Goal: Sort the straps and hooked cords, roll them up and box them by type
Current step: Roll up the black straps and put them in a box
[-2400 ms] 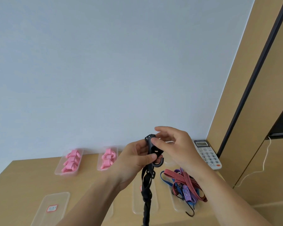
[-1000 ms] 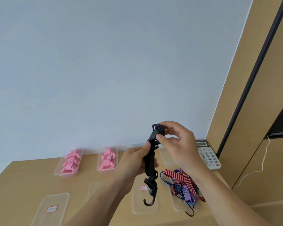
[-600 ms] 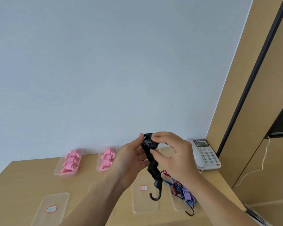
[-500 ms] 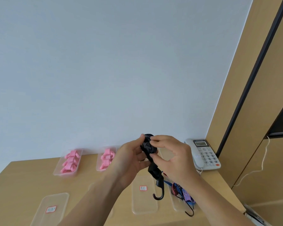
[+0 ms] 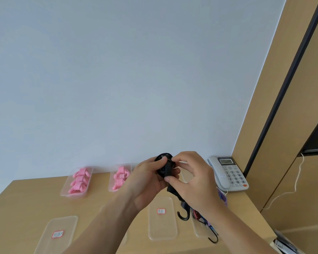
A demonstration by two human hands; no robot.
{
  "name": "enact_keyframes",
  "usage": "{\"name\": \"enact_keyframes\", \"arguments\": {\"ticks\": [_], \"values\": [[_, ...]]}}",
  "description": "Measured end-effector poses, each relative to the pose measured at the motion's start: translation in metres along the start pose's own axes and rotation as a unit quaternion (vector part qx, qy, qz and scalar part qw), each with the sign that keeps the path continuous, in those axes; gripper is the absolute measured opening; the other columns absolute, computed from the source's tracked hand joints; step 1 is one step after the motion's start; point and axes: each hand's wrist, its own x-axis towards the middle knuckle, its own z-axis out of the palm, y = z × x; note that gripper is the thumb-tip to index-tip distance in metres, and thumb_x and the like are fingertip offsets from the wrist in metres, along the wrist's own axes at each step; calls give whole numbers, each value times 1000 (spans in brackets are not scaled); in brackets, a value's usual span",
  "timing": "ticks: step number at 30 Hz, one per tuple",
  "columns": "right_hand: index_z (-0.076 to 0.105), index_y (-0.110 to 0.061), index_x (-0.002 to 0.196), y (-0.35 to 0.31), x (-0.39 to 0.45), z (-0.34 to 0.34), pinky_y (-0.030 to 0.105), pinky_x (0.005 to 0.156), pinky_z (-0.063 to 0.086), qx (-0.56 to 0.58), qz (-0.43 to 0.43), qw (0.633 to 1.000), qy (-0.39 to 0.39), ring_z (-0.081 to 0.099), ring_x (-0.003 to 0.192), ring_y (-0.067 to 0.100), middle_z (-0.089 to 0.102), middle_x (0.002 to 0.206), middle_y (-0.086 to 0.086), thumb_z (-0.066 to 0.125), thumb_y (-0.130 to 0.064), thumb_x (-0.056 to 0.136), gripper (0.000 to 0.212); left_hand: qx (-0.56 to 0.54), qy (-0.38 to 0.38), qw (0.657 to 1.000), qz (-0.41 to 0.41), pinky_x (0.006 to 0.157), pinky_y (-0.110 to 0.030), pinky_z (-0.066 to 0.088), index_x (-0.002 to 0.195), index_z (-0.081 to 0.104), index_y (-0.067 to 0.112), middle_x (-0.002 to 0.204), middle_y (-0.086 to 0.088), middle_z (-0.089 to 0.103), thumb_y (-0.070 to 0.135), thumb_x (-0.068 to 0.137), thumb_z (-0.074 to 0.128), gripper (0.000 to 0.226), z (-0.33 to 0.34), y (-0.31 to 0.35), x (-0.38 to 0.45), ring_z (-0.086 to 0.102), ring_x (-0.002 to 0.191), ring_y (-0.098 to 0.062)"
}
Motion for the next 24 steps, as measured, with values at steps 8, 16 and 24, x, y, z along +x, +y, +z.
{"name": "enact_keyframes", "arguments": {"ticks": [8, 16, 24], "values": [[35, -40, 141, -5, -7, 6, 21, 88, 47, 59, 319, 930, -172, 60, 97, -8, 66, 104, -14, 89, -40, 71, 88, -4, 41, 998, 57, 86, -46, 56, 128, 56, -12, 98, -22, 64, 9, 104, 50, 32, -3, 5, 3, 65, 88, -32], [61, -29, 117, -12, -11, 6, 25, 56, 51, 58, 314, 920, -227, 58, 56, 13, 65, 74, -3, 79, -14, 82, 43, 63, 124, 982, 127, 91, -49, 57, 124, 55, -5, 97, -18, 61, 6, 104, 53, 23, -11, 1, 5, 66, 87, -28], [69, -33, 104, -7, 0, -4, 13, 71, 45, -29, 239, 951, -192, 64, 75, -5, 71, 82, -13, 75, -6, 83, 35, 281, 208, 920, 179, 93, -28, 56, 155, 34, 35, 119, 4, 67, 14, 100, 60, 64, -15, -5, 1, 67, 103, -15]]}}
